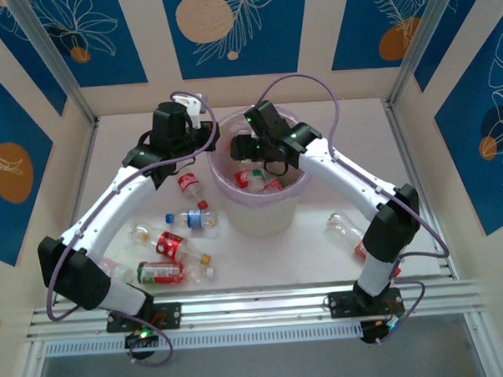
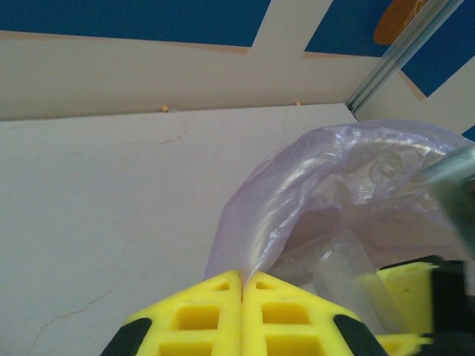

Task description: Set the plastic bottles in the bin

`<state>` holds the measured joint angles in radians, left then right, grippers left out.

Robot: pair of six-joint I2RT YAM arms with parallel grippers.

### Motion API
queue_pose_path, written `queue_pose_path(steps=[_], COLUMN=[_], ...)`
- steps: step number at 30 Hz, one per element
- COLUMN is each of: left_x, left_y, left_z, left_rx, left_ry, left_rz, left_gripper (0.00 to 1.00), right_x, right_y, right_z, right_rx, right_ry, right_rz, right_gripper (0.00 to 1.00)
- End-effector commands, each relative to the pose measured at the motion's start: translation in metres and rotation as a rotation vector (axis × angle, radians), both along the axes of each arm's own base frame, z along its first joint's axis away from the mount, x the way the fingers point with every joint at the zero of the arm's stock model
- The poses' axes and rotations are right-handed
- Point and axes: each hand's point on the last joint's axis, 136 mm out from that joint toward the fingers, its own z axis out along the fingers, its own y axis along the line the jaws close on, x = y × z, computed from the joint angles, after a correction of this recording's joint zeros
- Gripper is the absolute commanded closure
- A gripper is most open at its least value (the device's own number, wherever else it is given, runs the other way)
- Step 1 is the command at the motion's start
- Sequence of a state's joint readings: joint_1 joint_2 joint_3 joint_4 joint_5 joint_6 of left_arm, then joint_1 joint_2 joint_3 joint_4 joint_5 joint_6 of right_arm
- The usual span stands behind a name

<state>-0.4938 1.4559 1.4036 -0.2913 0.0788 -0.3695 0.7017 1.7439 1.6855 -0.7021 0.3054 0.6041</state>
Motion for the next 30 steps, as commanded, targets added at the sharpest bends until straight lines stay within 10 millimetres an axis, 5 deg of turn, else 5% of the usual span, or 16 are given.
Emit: queue_pose_path(steps=[1,11,17,30], left_x=[-0.005,-0.005,-0.006,-0.005], left_y=[-0.003,-0.002,-0.002,-0.001], left_z=[-0.007,-0.009,-0.008,-0.006], left_rx=[-0.007,-0.005,-0.006,-0.004], left_ry=[0.039,0.041,0.037,0.032], left_rz=[-0.009,-0.006,-0.004,-0.001], left_gripper=[1.0,1.0,1.0,1.0], right_x=[-0.015,-0.016,-0.018,-0.028], right_y=[0.003,0.004,0.006,-0.001], right_z=[-0.055,-0.049,-0.05,0.049], right_rx=[-0.09,-0.093,-0.096,-0.051], right_ry=[0.119,0.08,0.091,-0.143], right_rz=[0.013,0.021,0.043,0.122], right_gripper=[0.25,0.0,0.01,0.01])
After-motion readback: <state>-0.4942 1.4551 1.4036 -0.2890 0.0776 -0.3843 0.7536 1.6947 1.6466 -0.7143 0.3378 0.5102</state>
